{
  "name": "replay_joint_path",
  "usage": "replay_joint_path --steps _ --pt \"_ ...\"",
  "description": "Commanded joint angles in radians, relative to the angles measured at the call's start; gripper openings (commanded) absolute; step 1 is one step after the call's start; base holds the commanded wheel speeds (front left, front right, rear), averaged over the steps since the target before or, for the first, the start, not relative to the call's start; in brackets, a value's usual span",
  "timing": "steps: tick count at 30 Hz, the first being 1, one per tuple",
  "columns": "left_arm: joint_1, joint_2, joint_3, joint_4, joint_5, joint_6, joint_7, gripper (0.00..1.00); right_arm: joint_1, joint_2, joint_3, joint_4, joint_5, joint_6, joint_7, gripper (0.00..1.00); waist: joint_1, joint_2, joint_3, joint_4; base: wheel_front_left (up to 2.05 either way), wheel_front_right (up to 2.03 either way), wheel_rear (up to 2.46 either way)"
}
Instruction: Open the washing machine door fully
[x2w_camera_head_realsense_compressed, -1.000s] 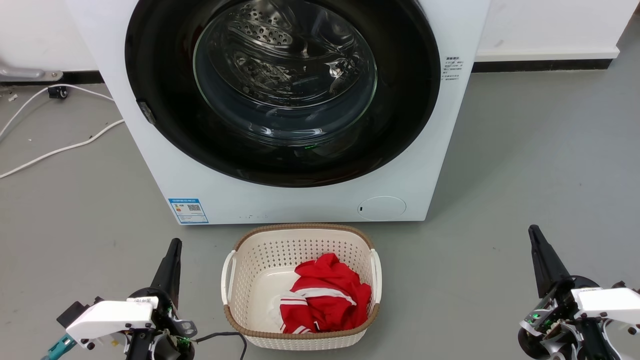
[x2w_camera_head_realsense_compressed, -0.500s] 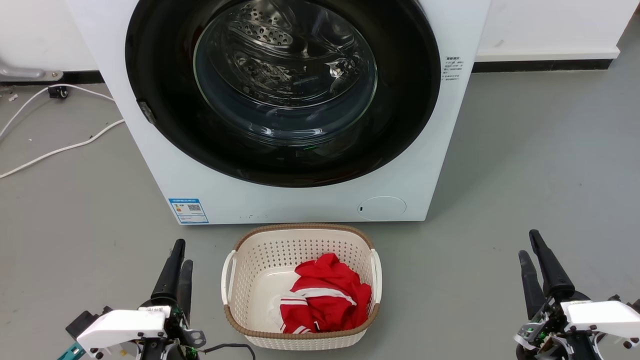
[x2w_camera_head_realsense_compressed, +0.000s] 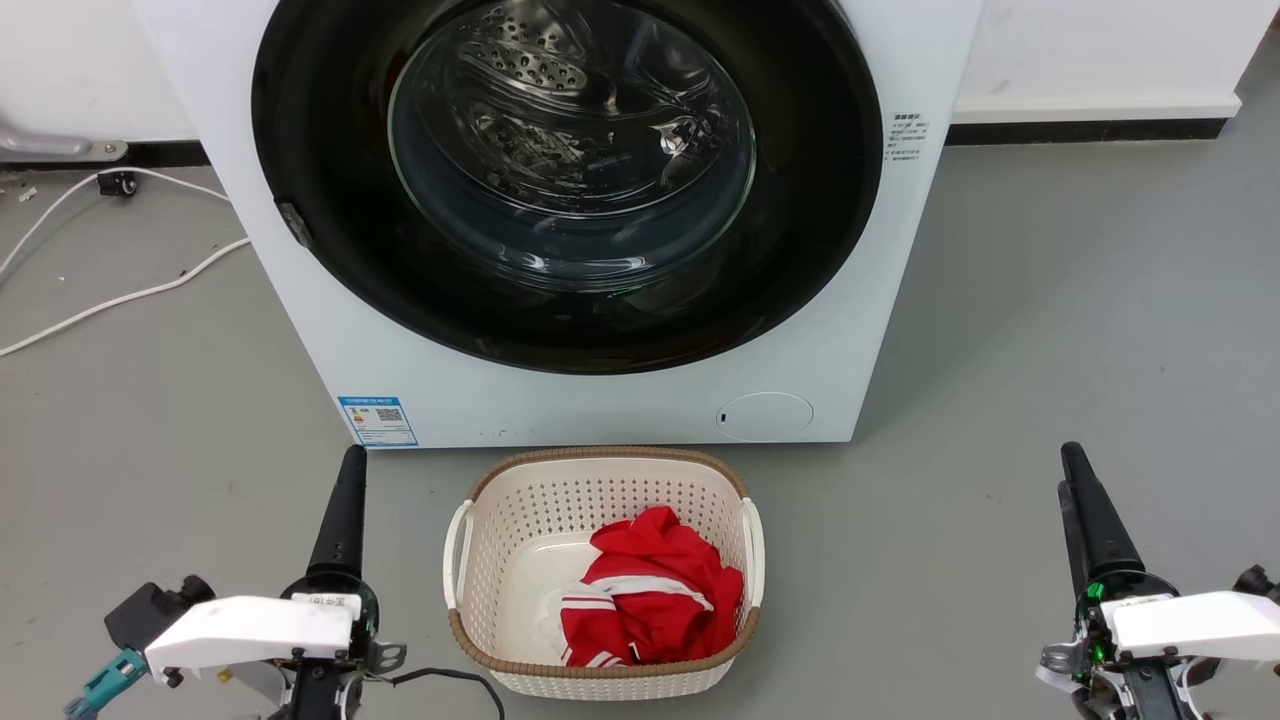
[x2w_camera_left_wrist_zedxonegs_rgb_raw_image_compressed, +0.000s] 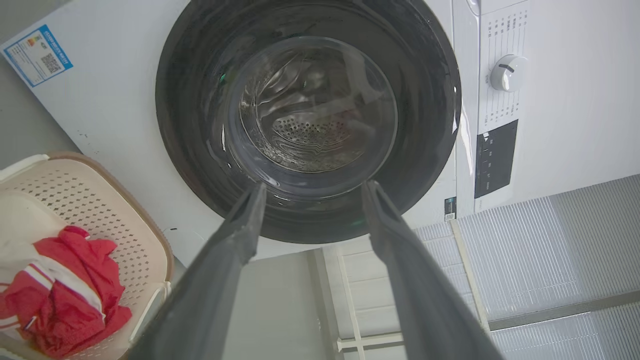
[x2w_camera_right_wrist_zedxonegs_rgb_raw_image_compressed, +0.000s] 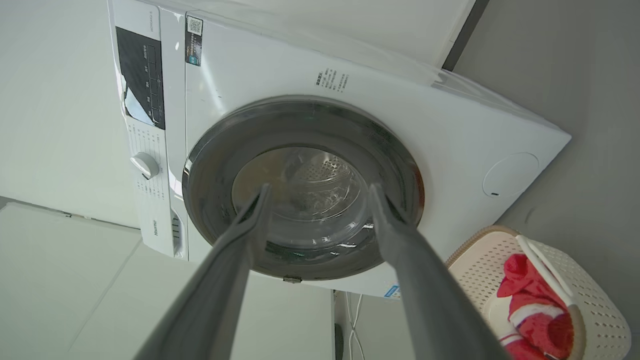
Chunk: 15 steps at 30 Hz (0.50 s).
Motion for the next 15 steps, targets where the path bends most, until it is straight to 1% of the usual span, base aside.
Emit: replay_joint_path --steps 1,15 --pt "-0.016 0.004 0.0 -0.028 0.034 -0.002 -0.01 1.0 -0.011 -0.001 0.003 -0.028 -0.039 0.001 -0.009 1.0 0.0 0.0 0.0 0.0 0.0 0.0 0.0" --pt "-0.002 0.002 0.003 -0.101 0.271 -0.002 -0.06 1.0 0.01 0.0 0.019 -0.091 -0.352 0.002 -0.06 1.0 0.0 0.0 -0.002 0.004 0.0 0.0 0.0"
